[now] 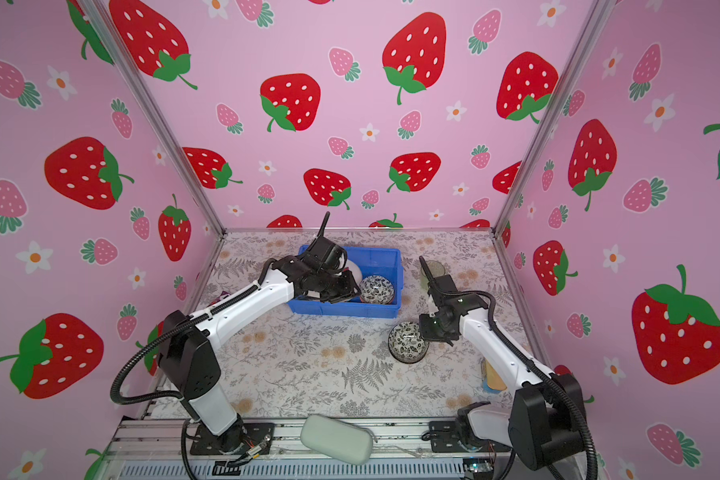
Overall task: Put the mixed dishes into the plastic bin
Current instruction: 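Move the left gripper back to the stack while right grips the pink bowl rim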
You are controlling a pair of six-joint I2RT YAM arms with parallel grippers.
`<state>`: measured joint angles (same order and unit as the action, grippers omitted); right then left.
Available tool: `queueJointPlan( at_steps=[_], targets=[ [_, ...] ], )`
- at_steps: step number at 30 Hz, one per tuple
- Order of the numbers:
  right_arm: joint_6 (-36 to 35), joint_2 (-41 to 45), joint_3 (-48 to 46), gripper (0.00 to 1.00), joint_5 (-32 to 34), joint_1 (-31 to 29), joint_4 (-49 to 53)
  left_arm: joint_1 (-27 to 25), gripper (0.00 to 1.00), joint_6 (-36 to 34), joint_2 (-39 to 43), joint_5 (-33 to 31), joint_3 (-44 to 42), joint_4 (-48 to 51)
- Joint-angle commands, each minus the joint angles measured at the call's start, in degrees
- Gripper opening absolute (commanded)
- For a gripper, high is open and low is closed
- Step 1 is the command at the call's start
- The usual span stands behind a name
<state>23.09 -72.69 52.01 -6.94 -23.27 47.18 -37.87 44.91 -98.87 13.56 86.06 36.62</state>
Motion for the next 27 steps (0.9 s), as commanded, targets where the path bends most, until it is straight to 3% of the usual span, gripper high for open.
queueJointPlan(
  at_steps=[1,9,19,27],
  targets=[
    [0.11,0.10,-0.34,0.17,0.54,-0.53,0.59,-0.89,0.42,2.73,2.81,-1.89,-2.21,-1.98],
    [-0.06,0.46,1.14,0.11,0.20,-0.90,1.64,-1.76,0.55,3.57,5.29,-2.14,-5.09,-1.94],
    [-1.25,1.29,5.98,0.04,-0.24,-0.90,5.00,-4.31,0.85,4.96,7.16,-1.99,-6.77,-1.49],
    [-2.13,0.89,9.81,0.03,-3.05,-0.93,6.76,-9.71,0.88,7.03,4.50,-2.94,-4.58,-1.73]
  ],
)
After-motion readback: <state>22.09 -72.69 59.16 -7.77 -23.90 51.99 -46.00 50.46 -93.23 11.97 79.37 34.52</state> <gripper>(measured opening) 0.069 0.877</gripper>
